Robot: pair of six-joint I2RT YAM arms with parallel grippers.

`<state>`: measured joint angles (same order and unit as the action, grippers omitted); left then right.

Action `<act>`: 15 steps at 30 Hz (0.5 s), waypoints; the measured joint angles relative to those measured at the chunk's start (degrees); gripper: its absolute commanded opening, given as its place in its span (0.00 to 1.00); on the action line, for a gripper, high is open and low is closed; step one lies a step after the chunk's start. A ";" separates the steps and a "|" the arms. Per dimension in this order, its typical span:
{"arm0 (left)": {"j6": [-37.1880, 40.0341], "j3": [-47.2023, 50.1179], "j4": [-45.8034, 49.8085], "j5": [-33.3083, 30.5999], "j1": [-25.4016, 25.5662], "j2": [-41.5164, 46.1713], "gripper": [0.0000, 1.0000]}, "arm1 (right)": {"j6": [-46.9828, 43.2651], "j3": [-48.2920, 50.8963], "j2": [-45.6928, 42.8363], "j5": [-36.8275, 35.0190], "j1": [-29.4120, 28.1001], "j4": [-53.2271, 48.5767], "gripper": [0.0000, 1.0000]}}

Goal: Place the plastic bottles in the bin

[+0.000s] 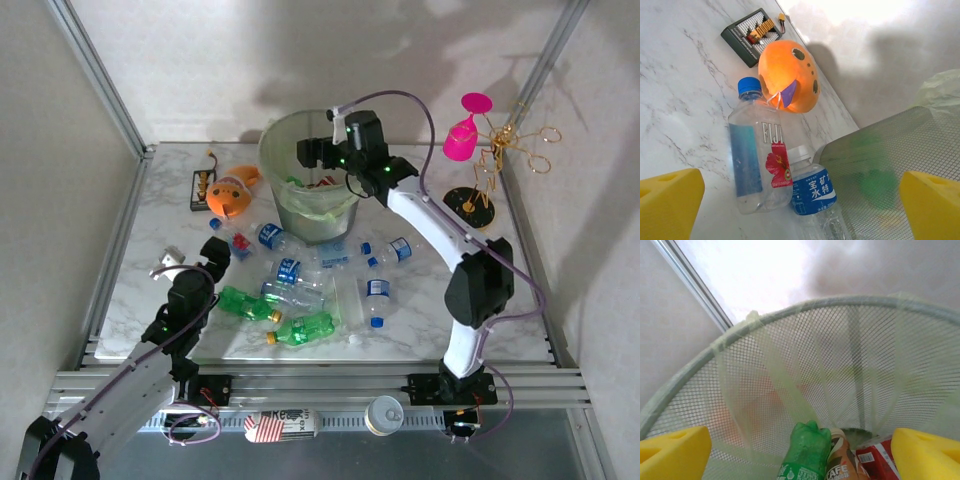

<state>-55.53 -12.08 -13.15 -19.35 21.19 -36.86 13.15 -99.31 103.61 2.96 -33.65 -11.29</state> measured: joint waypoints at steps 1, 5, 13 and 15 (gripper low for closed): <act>0.00 0.00 0.02 -0.04 -0.15 -0.09 1.00 | -0.13 1.33 -1.66 -0.24 -0.02 0.66 0.94; 0.02 -0.02 0.07 -0.02 -0.66 -1.25 1.00 | -0.39 8.15 -9.77 -1.68 -0.11 4.66 0.96; 0.55 -1.33 0.00 0.22 -1.68 -7.74 0.99 | -0.44 28.37 -25.11 -10.45 -0.15 14.73 0.99; 1.38 -2.56 -0.13 0.31 -2.08 -10.05 1.00 | -0.17 33.86 -28.04 -13.90 -0.15 16.26 0.99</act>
<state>-54.15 -14.63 -13.28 -19.05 19.11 -46.92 12.97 -65.45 75.57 -10.94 -33.80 4.97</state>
